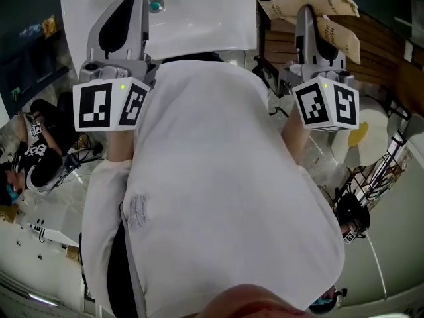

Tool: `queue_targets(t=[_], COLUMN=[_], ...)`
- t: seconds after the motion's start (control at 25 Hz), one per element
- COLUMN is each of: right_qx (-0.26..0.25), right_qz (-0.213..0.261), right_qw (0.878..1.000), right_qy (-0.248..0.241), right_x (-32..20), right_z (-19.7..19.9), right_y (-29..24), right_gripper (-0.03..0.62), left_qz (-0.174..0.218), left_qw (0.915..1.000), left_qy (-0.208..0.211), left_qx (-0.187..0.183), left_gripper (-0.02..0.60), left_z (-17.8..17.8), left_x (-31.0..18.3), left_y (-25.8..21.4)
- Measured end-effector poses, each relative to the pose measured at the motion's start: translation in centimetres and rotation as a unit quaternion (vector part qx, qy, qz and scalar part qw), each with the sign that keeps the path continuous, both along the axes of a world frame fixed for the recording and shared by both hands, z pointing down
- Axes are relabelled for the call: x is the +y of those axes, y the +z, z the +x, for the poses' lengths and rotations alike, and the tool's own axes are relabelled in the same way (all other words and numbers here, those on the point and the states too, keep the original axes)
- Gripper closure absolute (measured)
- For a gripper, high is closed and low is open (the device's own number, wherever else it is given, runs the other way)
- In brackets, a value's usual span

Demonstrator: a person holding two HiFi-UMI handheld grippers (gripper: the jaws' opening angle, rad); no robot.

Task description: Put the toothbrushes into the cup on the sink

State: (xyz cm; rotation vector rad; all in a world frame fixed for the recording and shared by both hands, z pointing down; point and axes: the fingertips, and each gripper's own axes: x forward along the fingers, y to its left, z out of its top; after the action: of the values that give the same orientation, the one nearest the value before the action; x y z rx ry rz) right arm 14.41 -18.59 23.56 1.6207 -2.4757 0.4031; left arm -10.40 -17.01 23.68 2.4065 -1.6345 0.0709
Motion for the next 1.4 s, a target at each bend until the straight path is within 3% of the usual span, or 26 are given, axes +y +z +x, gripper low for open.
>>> queue_targets(t=[0.36,0.68,1.04,1.4], right_qx=[0.001,0.009,0.005,0.000], right_qz=[0.007,0.017,0.036,0.071], right_qw=[1.000,1.000,0.999,0.997], right_qy=[0.009,0.006,-0.007,-0.039], right_x=[-1.2,-3.7,-7.0,-12.4], right_z=[-0.3,-2.5,-2.2,-5.4], right_y=[-0.5,-0.7,-2.1,-2.5], right_gripper=[0.553,0.553,0.553,0.553], left_qz=[0.002,0.000,-0.012,-0.029], left_qw=[1.0000,0.9999,0.9988,0.9968], left_qy=[0.000,-0.011,-0.047,-0.075], left_qx=[0.003,0.010,0.011,0.006], left_gripper=[0.584,0.584,0.584,0.584], left_z=[-0.7,-3.5,-4.6,-7.0], left_x=[-1.3,-2.5,-2.2,-2.9], left_y=[-0.2,0.2,0.6,1.8])
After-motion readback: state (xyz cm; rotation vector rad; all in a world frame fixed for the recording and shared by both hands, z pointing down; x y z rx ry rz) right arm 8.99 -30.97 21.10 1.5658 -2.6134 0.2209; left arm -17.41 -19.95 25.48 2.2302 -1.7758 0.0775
